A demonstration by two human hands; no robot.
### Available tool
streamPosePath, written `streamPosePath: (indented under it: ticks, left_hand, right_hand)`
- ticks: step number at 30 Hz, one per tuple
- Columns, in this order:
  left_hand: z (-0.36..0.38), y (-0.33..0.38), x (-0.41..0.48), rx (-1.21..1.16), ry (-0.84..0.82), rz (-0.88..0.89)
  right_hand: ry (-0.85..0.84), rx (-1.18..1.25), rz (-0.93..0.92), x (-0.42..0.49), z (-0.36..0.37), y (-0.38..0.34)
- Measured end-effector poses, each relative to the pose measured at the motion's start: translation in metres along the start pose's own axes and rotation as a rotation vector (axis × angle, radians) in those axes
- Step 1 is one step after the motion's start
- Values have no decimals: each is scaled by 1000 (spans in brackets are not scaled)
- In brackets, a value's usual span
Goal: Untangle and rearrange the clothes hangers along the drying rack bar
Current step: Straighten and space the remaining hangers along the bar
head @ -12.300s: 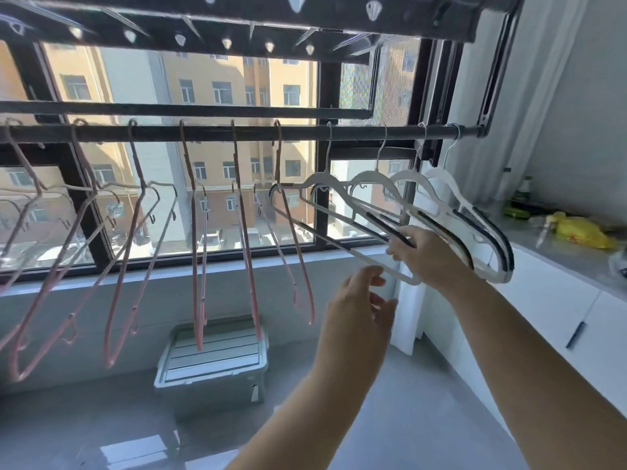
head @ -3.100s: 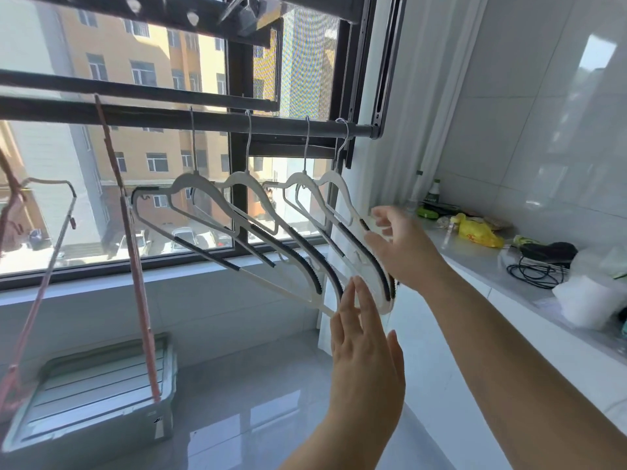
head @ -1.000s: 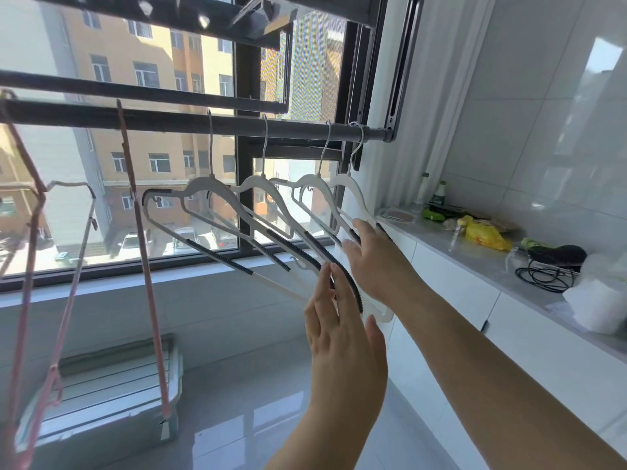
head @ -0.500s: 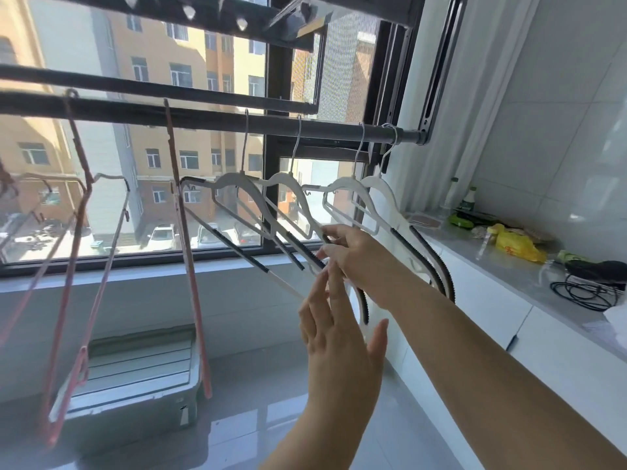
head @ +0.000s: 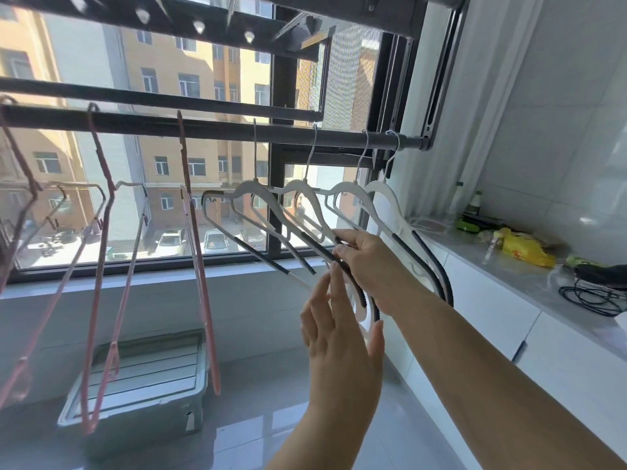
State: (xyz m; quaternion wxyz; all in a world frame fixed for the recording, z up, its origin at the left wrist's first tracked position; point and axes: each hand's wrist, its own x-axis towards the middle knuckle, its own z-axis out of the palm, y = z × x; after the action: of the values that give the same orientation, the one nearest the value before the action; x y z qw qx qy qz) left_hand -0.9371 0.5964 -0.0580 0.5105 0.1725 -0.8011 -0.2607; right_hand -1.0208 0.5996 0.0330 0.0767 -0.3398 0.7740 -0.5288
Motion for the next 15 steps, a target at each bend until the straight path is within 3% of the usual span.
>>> streamPosePath:
  ticks: [10,15]
  left_hand:
    - [-1,0,-1,13,-1,1]
    - [-1,1,0,17,11,-9]
  right_hand:
    - [-21,112,50,2,-1,4]
    - [-19,22,17,-1,-3,3]
